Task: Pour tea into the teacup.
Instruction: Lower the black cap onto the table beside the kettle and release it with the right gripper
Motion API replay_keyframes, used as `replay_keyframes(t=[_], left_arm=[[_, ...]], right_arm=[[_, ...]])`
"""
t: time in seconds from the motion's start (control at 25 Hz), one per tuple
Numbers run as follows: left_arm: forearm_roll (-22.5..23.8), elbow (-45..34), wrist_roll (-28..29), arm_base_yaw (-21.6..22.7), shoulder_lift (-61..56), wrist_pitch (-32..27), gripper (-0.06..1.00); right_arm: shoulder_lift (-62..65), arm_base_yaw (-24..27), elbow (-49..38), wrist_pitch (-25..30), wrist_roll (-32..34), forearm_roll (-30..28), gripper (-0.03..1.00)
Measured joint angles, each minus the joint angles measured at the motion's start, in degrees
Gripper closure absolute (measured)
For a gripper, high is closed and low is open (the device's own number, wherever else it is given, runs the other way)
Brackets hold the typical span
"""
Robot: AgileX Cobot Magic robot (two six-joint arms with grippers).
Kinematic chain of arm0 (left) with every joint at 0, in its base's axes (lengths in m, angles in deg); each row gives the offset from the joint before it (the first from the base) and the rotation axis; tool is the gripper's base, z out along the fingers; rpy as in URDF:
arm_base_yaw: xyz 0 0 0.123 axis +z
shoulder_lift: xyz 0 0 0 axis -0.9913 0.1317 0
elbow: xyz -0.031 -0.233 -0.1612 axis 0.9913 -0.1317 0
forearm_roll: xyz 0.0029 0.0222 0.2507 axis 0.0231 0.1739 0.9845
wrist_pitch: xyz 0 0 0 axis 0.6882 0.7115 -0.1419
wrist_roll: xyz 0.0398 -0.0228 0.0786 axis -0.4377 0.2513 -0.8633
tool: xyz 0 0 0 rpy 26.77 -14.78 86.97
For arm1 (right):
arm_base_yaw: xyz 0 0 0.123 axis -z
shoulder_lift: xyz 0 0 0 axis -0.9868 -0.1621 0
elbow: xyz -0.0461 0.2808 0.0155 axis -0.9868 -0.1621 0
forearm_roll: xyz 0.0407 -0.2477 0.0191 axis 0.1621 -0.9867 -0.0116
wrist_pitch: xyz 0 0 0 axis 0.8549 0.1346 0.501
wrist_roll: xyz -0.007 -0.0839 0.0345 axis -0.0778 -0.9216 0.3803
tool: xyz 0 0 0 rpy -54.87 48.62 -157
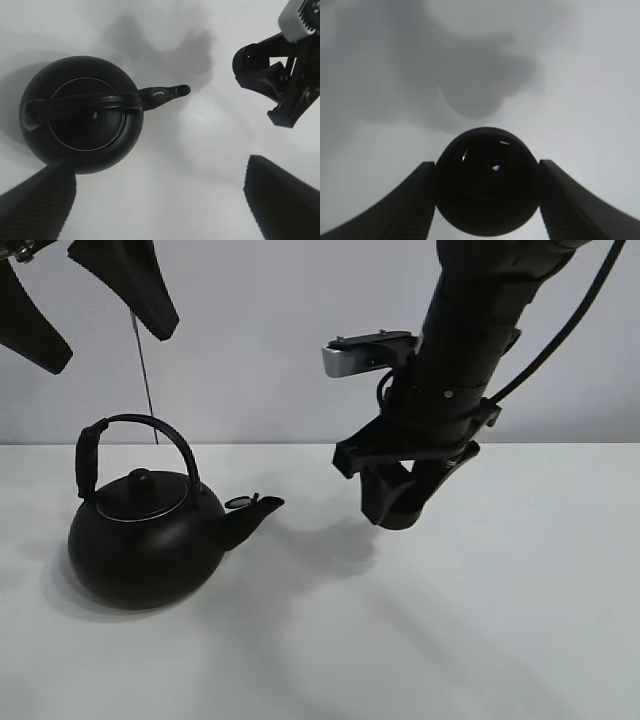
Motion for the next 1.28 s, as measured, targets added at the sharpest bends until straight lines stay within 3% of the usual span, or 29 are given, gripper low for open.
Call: replay_keyframes(t=[0.24,0.52,1.28], left_arm=[[0.0,0.0,0.0,0.0,0.0,0.0,0.29],[0.0,0.0,0.0,0.0,0.0,0.0,0.29],[0.0,0.0,0.0,0.0,0.0,0.06,0.29]], right_arm=[[-0.98,-5.51,0.17,-1.89,0.16,-0.48,0.57],[-5.04,-7.63,1.99,-2.97,0.53,-0.7,0.57],[-9.2,-7.94,3.69,-4.99,1.43,-2.87,0.57]])
